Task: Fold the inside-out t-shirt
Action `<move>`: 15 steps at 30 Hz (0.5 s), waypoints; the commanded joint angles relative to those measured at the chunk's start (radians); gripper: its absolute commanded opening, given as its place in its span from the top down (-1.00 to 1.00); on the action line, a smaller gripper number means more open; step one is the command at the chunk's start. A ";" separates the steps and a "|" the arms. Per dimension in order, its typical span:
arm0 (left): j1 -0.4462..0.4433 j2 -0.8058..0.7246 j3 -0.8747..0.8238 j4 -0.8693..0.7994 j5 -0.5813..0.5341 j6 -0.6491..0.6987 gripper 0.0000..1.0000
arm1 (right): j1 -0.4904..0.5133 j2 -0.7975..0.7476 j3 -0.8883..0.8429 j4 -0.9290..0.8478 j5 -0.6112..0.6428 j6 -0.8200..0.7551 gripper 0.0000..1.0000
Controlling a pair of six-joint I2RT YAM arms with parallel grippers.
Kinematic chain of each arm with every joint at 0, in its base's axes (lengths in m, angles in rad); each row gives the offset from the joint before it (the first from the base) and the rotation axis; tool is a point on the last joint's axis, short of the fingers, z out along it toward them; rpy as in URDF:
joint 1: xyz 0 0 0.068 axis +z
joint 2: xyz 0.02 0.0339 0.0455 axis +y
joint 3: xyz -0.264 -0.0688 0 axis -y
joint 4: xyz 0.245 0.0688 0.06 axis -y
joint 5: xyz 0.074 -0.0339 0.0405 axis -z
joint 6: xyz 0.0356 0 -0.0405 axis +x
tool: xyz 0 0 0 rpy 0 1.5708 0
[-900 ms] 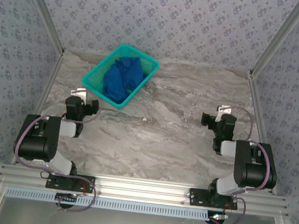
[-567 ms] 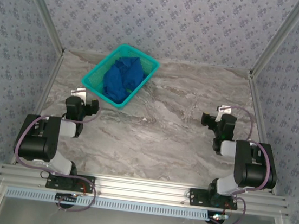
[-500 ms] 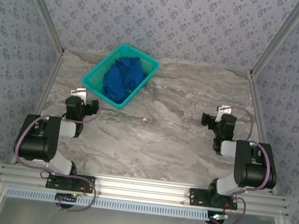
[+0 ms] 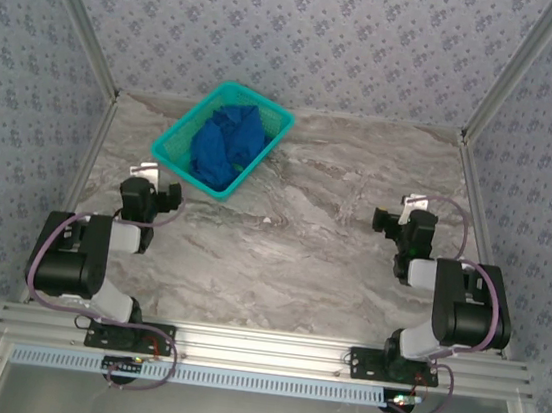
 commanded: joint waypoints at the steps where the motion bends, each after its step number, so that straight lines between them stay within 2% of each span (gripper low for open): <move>1: 0.016 -0.126 0.013 -0.074 -0.167 -0.077 -0.95 | 0.000 -0.115 0.049 -0.128 0.148 0.059 -1.00; 3: 0.045 -0.232 0.029 -0.228 -0.247 -0.160 -0.95 | -0.027 -0.212 0.022 -0.159 0.218 0.129 -1.00; 6: 0.121 -0.374 0.070 -0.455 -0.276 -0.347 -0.95 | -0.125 -0.398 0.036 -0.367 0.269 0.386 -1.00; 8: 0.136 -0.434 0.106 -0.550 -0.200 -0.378 -0.94 | -0.152 -0.493 0.063 -0.494 0.259 0.451 -1.00; 9: 0.135 -0.449 0.118 -0.539 -0.085 -0.349 -0.87 | -0.145 -0.526 0.078 -0.519 0.198 0.450 -1.00; 10: 0.123 -0.447 0.134 -0.509 0.030 -0.338 -0.86 | -0.117 -0.539 0.091 -0.516 0.107 0.421 -1.00; 12: 0.060 -0.392 0.214 -0.518 0.165 -0.304 -0.86 | -0.001 -0.501 0.156 -0.544 -0.003 0.333 -0.98; 15: -0.108 -0.207 0.473 -0.742 0.212 -0.148 -0.86 | 0.205 -0.358 0.345 -0.725 -0.043 0.194 -0.98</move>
